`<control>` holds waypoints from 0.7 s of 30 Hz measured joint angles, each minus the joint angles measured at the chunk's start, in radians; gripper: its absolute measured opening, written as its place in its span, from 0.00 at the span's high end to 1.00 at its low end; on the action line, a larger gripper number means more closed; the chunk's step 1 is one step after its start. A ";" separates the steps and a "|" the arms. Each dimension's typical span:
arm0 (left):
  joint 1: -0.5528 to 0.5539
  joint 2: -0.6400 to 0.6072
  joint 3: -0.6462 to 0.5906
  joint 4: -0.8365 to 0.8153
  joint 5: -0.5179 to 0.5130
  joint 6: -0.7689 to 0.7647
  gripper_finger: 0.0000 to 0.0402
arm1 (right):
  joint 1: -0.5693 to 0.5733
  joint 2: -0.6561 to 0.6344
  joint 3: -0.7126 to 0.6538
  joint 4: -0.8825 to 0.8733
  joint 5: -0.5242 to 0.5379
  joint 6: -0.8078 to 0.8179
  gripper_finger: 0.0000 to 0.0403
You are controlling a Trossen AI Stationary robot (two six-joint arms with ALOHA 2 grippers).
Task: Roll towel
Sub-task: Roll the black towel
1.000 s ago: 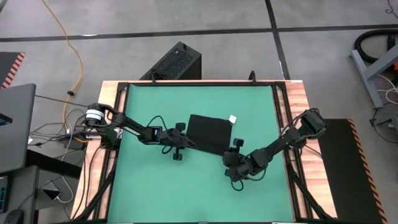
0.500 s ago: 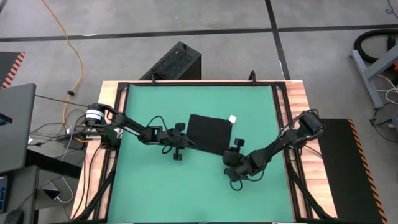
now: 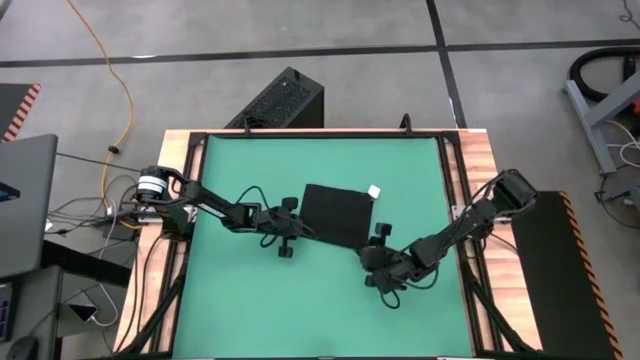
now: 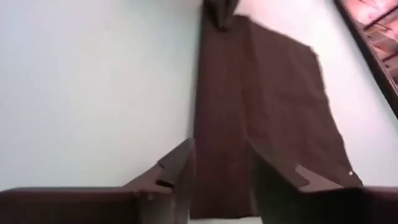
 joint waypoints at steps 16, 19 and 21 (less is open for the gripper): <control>0.000 0.000 0.000 0.004 0.000 0.005 0.98 | -0.058 0.018 -0.035 0.049 -0.100 -0.091 0.48; 0.000 0.000 0.000 0.003 0.000 0.006 0.98 | -0.058 0.018 -0.086 0.129 -0.102 -0.097 0.48; 0.000 0.000 0.000 0.003 0.000 0.006 0.98 | -0.062 0.018 -0.127 0.160 -0.107 -0.093 0.48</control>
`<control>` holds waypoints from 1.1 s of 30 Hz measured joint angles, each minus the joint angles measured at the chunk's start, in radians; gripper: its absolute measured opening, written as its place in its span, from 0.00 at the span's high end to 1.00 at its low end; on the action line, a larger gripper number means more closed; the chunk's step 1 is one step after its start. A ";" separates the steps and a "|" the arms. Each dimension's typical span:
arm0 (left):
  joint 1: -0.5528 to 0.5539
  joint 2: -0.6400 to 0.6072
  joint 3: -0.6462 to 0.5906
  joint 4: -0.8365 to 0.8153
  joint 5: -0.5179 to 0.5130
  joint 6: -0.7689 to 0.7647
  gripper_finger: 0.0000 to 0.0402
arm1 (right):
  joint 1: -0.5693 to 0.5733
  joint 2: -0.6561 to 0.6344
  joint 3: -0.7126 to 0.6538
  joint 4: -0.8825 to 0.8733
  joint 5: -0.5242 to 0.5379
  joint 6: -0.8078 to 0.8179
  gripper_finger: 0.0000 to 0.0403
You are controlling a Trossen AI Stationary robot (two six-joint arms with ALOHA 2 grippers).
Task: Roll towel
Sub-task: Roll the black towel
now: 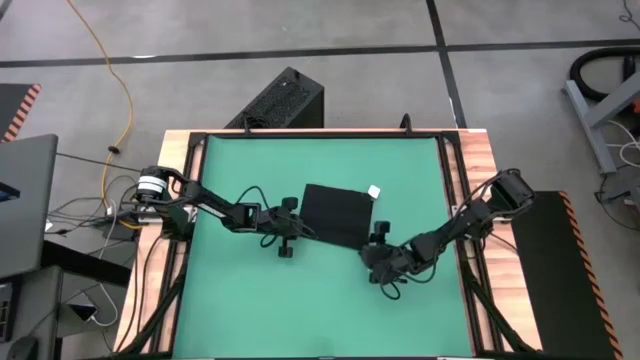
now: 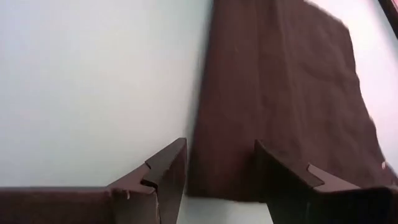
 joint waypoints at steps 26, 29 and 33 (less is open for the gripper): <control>0.000 0.001 0.000 0.002 -0.002 -0.019 0.98 | -0.109 0.064 -0.167 0.219 -0.137 0.059 0.63; 0.000 0.001 -0.001 0.001 -0.002 -0.022 0.98 | -0.107 0.103 -0.166 0.273 -0.117 0.059 0.69; 0.000 0.001 -0.001 0.002 -0.001 -0.028 0.98 | -0.098 0.097 -0.158 0.266 -0.101 0.075 0.83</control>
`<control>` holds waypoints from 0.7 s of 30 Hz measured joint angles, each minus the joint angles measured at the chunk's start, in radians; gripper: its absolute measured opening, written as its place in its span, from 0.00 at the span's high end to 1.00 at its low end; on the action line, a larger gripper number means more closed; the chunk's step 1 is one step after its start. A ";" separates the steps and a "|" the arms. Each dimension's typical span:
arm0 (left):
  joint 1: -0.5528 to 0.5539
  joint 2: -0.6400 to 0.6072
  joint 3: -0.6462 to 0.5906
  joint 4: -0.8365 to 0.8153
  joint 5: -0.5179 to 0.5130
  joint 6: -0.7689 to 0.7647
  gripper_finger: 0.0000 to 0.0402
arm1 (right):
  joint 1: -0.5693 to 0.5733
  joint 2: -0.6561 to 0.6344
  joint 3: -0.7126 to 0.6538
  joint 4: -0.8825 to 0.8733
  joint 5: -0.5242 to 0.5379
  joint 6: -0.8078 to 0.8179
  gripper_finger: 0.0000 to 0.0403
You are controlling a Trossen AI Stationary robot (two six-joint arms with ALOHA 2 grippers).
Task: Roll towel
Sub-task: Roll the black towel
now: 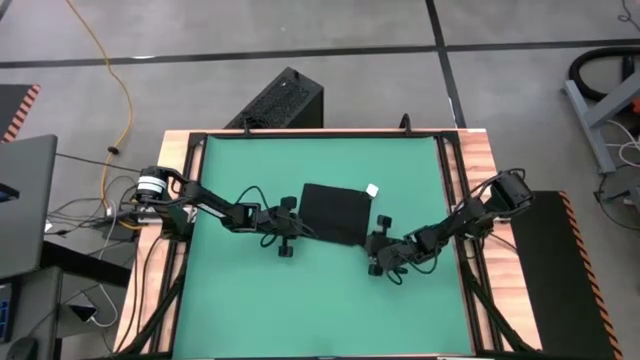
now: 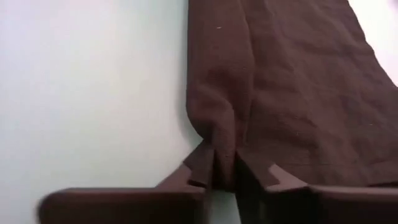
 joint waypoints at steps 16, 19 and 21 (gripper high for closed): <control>0.000 -0.058 0.000 -0.040 0.212 -0.179 0.98 | -0.006 -0.172 -0.002 -0.086 -0.158 0.189 0.96; 0.000 -0.059 0.000 -0.047 0.235 -0.185 0.98 | -0.040 -0.197 -0.003 -0.085 -0.243 0.263 0.96; 0.000 -0.059 0.000 -0.054 0.247 -0.185 0.98 | -0.062 -0.212 -0.003 -0.081 -0.275 0.326 0.96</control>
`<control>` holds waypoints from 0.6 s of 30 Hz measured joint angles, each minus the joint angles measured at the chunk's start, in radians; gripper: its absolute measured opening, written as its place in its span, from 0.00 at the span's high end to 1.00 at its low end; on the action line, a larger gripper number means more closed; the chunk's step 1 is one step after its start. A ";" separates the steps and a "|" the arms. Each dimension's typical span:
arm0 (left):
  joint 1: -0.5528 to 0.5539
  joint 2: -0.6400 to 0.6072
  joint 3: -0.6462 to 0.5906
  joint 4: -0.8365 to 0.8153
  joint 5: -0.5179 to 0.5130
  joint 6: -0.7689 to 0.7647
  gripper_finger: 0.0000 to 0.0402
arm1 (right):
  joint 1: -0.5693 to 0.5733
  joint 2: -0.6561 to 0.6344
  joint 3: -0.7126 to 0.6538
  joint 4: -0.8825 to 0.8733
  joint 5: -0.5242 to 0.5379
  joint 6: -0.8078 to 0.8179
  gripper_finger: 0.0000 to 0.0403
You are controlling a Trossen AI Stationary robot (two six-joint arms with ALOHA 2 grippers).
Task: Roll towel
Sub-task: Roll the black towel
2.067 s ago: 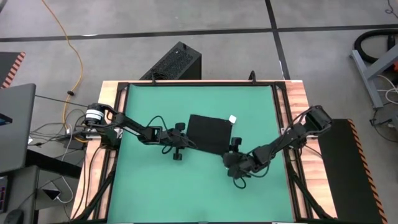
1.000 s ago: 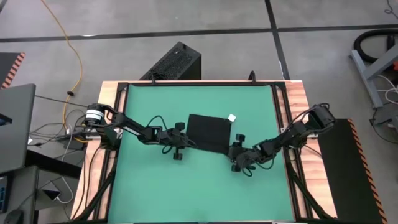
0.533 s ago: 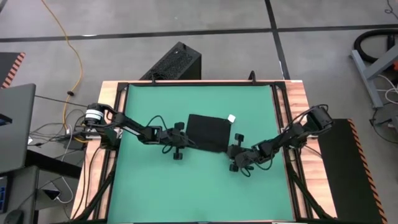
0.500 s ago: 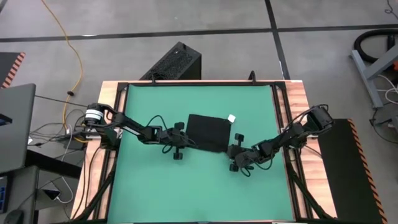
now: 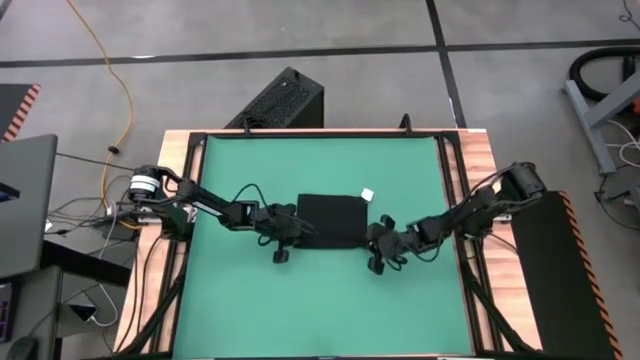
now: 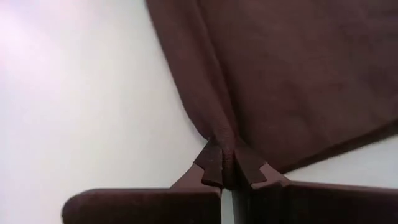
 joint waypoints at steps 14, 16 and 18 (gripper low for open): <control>0.000 -0.002 0.000 -0.009 0.083 0.008 0.98 | -0.116 -0.092 0.000 0.052 -0.115 0.408 0.96; 0.000 -0.002 0.000 -0.009 0.091 0.009 0.98 | -0.131 -0.092 0.001 0.033 -0.139 0.434 0.96; 0.000 -0.002 0.001 -0.011 0.093 0.011 0.98 | -0.148 -0.077 0.002 0.009 -0.164 0.464 0.96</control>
